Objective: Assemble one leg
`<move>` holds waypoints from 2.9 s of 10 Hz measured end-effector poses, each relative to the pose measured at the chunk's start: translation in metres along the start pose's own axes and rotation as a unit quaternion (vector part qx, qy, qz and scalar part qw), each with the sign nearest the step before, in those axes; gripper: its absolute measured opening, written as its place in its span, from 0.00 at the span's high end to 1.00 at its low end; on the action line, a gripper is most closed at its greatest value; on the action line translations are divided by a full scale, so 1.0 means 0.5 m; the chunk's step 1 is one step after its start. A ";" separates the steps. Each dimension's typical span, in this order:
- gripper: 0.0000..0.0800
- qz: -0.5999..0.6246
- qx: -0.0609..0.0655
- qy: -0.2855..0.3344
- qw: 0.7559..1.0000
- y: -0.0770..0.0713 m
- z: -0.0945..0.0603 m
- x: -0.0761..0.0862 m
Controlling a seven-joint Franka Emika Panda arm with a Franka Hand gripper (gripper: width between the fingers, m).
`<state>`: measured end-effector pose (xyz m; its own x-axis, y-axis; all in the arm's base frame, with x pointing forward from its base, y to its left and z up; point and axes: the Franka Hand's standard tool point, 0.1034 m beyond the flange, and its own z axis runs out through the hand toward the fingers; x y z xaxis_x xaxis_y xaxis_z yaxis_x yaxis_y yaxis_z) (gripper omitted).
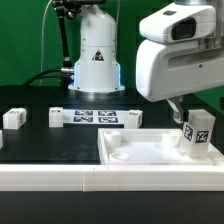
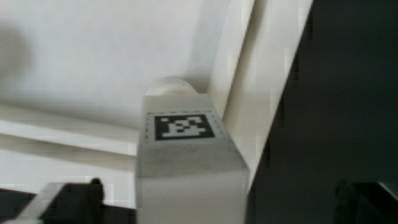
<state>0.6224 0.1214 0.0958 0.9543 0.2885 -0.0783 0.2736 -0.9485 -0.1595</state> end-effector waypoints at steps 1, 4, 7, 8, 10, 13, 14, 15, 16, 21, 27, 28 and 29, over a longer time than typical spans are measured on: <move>0.19 0.005 -0.002 0.001 1.000 0.000 0.003 0.000; 0.19 0.017 -0.012 0.014 1.000 0.014 0.028 -0.007; 0.19 0.017 -0.012 0.017 1.000 0.012 0.032 -0.006; 0.32 0.017 -0.012 0.017 1.000 0.012 0.032 -0.006; 0.48 0.017 -0.012 0.017 1.000 0.012 0.032 -0.007; 0.63 0.025 -0.012 0.016 0.999 0.014 0.032 -0.007; 0.63 0.027 -0.012 0.016 0.999 0.014 0.032 -0.007; 0.63 0.041 -0.012 0.017 0.999 0.014 0.033 -0.008; 0.63 0.097 -0.011 0.030 0.995 0.014 0.037 -0.009; 0.63 0.392 -0.001 0.093 0.915 -0.001 0.043 -0.018; 0.63 0.487 0.009 0.089 0.869 -0.005 0.042 -0.014; 0.36 0.473 0.008 0.089 0.877 -0.003 0.041 -0.014; 0.36 0.451 0.003 0.077 0.889 -0.006 0.039 -0.016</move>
Offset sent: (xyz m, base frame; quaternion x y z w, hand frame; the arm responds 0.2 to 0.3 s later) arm -0.0037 -0.0183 -0.0114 -0.0674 0.0241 0.0216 0.9972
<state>0.6114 0.1245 0.0777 0.7903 -0.6113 -0.0415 -0.6118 -0.7838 -0.1061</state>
